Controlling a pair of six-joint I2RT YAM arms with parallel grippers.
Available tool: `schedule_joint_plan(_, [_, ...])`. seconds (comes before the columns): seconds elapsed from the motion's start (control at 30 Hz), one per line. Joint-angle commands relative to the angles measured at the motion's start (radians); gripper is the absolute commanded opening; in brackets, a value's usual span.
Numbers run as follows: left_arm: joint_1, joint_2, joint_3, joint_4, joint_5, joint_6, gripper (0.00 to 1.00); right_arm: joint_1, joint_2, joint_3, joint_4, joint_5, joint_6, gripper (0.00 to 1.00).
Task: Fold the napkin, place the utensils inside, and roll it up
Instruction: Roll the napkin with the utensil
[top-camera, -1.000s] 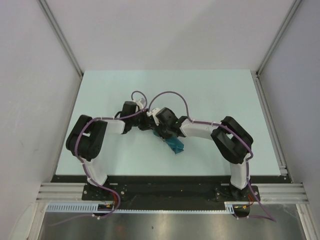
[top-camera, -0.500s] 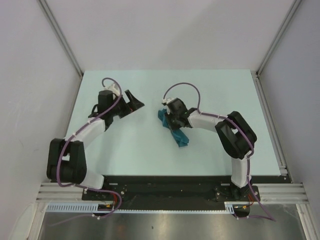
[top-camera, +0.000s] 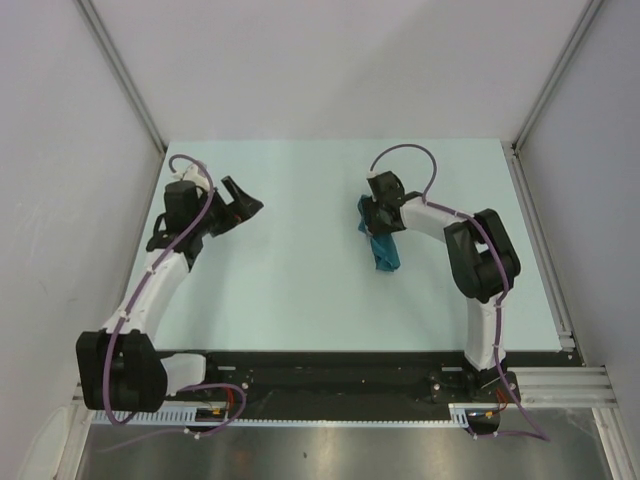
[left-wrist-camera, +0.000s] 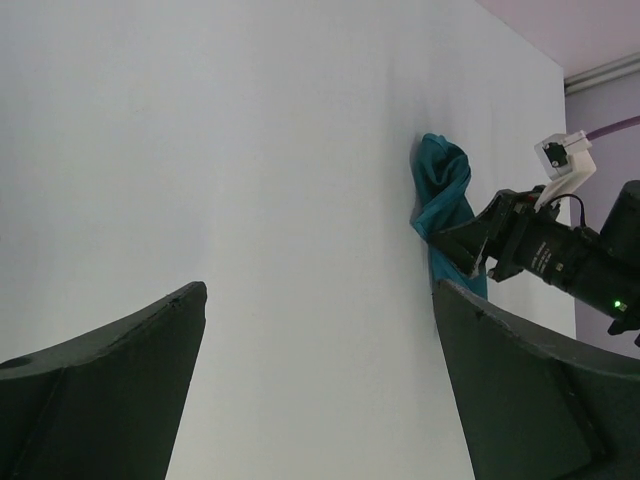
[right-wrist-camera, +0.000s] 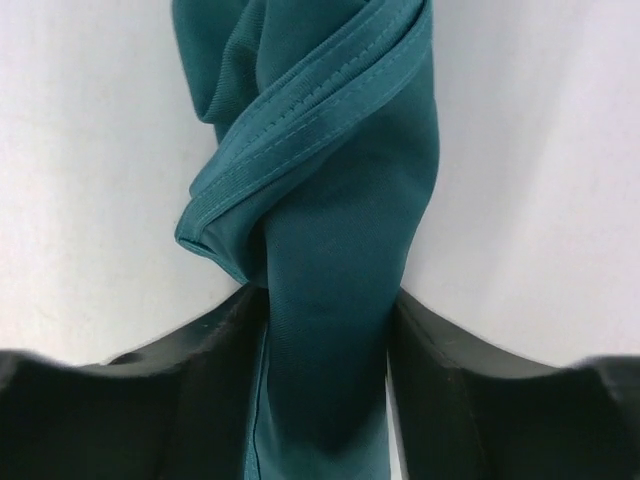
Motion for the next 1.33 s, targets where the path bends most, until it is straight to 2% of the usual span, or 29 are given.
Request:
schedule_joint_plan(0.0, [0.036, -0.049, 0.042, -0.068, 0.036, 0.04, 1.0, -0.005, 0.016, 0.032, -0.045, 0.008, -0.009, 0.71])
schedule_joint_plan(0.07, [0.037, -0.07, 0.042, -0.082, 0.049, 0.054, 1.0, -0.002, -0.009, 0.039, -0.041, -0.033, -0.021, 0.8])
schedule_joint_plan(0.23, [0.12, -0.113, 0.042, -0.12, 0.084, 0.091, 1.0, 0.012, -0.092, 0.044, -0.029, -0.116, -0.024, 0.88])
schedule_joint_plan(0.27, [0.141, -0.122, 0.042, -0.128, 0.102, 0.098, 1.0, 0.014, -0.134, 0.036, -0.022, -0.127, -0.023, 0.98])
schedule_joint_plan(0.3, [0.152, -0.13, 0.042, -0.131, 0.102, 0.104, 1.0, 0.014, -0.158, 0.03, -0.016, -0.162, -0.023, 1.0])
schedule_joint_plan(0.5, [0.215, -0.183, 0.04, -0.156, 0.147, 0.17, 1.0, -0.014, -0.348, -0.02, 0.011, -0.24, -0.026, 1.0])
schedule_joint_plan(0.6, [0.226, -0.223, 0.036, -0.151, 0.151, 0.224, 1.0, -0.083, -0.426, -0.063, 0.036, -0.257, -0.01, 1.0])
schedule_joint_plan(0.77, [0.224, -0.315, 0.025, -0.165, 0.107, 0.282, 1.0, -0.234, -0.569, -0.258, 0.175, -0.277, 0.043, 1.0])
schedule_joint_plan(0.9, [0.224, -0.354, 0.013, -0.168, 0.075, 0.318, 1.0, -0.304, -0.679, -0.388, 0.269, -0.265, 0.057, 1.0])
schedule_joint_plan(1.17, [0.226, -0.38, -0.035, -0.12, 0.13, 0.347, 1.0, -0.316, -0.764, -0.491, 0.304, -0.207, 0.003, 1.0])
schedule_joint_plan(1.3, [0.224, -0.404, -0.04, -0.12, 0.078, 0.353, 1.0, -0.315, -0.8, -0.549, 0.368, -0.194, -0.004, 1.0])
